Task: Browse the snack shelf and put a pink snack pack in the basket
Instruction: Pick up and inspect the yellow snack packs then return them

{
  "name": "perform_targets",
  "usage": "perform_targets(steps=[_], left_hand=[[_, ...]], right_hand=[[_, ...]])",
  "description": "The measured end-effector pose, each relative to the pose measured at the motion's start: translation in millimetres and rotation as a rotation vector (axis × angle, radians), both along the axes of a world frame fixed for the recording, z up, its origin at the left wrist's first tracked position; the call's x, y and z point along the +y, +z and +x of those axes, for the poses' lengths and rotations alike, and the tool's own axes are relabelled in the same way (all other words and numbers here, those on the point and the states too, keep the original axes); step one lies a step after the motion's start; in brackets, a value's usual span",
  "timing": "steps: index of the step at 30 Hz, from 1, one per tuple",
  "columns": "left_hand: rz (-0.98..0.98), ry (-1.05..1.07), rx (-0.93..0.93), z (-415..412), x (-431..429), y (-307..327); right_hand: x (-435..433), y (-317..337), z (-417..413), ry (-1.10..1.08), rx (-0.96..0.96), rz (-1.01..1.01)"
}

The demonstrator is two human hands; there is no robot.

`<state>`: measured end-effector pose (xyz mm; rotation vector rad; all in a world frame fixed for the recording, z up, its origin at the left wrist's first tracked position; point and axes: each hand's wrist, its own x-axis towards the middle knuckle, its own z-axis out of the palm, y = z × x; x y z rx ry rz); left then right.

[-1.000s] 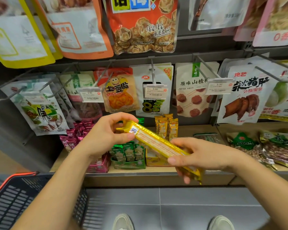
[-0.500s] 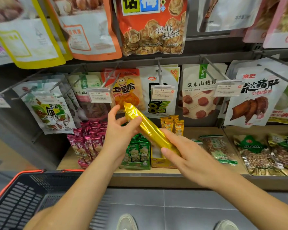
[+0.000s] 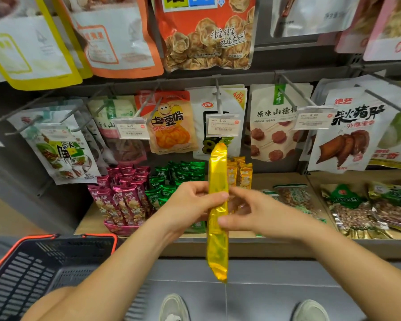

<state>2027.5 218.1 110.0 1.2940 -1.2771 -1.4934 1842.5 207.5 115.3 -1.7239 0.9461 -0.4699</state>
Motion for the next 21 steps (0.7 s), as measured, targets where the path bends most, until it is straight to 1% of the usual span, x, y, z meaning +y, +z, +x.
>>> perform_targets(steps=[2, 3, 6, 9, 11, 14, 18, 21], left_hand=[[-0.015, -0.119, -0.107, -1, 3, -1], [-0.014, -0.167, -0.146, -3, 5, -2], [0.0, -0.204, -0.143, -9, 8, -3], [0.006, -0.193, -0.075, -12, 8, -6], [0.006, -0.218, -0.08, -14, 11, -9], [-0.016, -0.262, -0.169, -12, 17, -14], [-0.015, -0.309, -0.186, -4, 18, -19], [-0.008, -0.3, -0.195, 1, 20, -23]], right_hand=[[-9, 8, -9, -0.097, -0.141, 0.175], [-11, 10, -12, -0.145, -0.217, 0.225], [-14, 7, -9, -0.265, -0.381, 0.217], [-18, 8, -12, -0.364, -0.497, 0.192], [-23, 11, -23, -0.449, -0.566, 0.173], [-30, 15, -41, -0.554, -0.631, 0.167], [-34, 14, -53, -0.628, -0.654, 0.151], [-34, 12, -55, -0.629, -0.65, 0.159]])
